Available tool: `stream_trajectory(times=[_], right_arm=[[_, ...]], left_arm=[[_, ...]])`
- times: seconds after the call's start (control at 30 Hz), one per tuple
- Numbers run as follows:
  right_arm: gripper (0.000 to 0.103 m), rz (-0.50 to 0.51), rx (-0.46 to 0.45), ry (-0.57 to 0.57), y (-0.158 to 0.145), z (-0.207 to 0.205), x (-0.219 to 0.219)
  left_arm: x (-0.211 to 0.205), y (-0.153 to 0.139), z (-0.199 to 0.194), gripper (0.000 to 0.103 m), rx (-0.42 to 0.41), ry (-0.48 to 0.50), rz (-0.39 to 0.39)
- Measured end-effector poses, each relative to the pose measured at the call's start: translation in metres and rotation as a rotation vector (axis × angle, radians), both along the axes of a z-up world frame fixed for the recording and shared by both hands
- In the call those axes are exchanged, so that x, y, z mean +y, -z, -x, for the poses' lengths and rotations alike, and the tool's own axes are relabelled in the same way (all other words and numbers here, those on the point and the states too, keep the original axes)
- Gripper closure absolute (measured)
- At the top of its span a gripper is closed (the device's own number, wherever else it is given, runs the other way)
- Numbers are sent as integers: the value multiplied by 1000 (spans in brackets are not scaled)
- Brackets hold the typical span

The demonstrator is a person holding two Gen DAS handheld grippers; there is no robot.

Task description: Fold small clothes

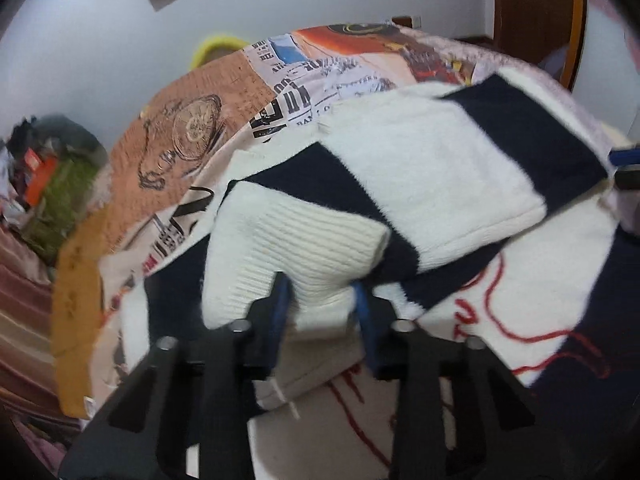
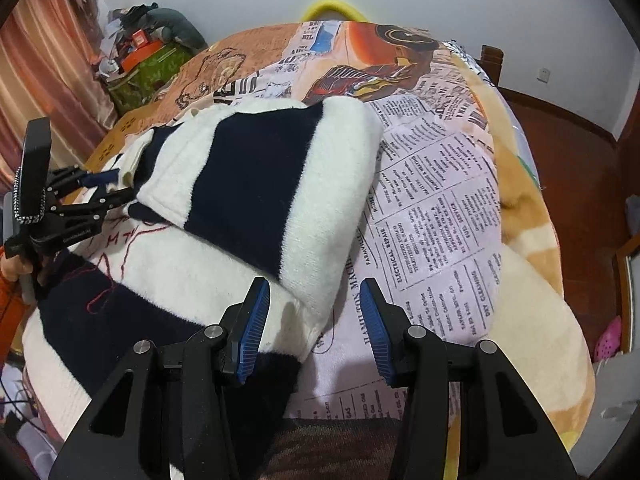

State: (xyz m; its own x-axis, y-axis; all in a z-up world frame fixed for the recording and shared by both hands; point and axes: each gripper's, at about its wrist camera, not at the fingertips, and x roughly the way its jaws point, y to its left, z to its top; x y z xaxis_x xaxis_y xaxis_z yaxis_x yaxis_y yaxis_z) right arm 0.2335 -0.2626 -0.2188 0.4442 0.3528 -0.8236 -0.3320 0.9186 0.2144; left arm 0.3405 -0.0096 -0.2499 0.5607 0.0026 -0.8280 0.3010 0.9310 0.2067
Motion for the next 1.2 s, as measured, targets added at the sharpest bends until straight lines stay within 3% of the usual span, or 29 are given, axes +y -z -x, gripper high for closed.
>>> stream_trajectory(times=[0.17,0.33,0.4,0.5,0.63,0.73,0.87,0.93,1.1,1.2], right_arm=[[60,-7,-20,9,-8,4,0],[60,-10,-30,15,-14,6,2],[60,-10,-34,16,-15,7,5],[60,-8,-39,13,-16,10,9],[60,-10,-38,8,-15,12,17],[60,20,-41,3,-12,12,23],[60,63,-51,-5,-9,12,29],[60,77,-51,-6,-7,12,30],[59,107,-47,-6,-1,11,33],[48,125,-38,-2,4,9,34]], left_arm=[[27,-29,5,85,-15,-98,135],[75,-70,16,87,-40,-222,355],[99,-78,19,95,-33,-285,444],[131,-80,22,97,-20,-373,488],[165,-66,25,97,18,-492,468],[184,-48,29,91,58,-546,469],[191,-29,32,62,101,-569,497],[189,-24,29,61,116,-556,526],[173,-10,5,47,173,-503,609],[170,5,-15,47,216,-518,663]])
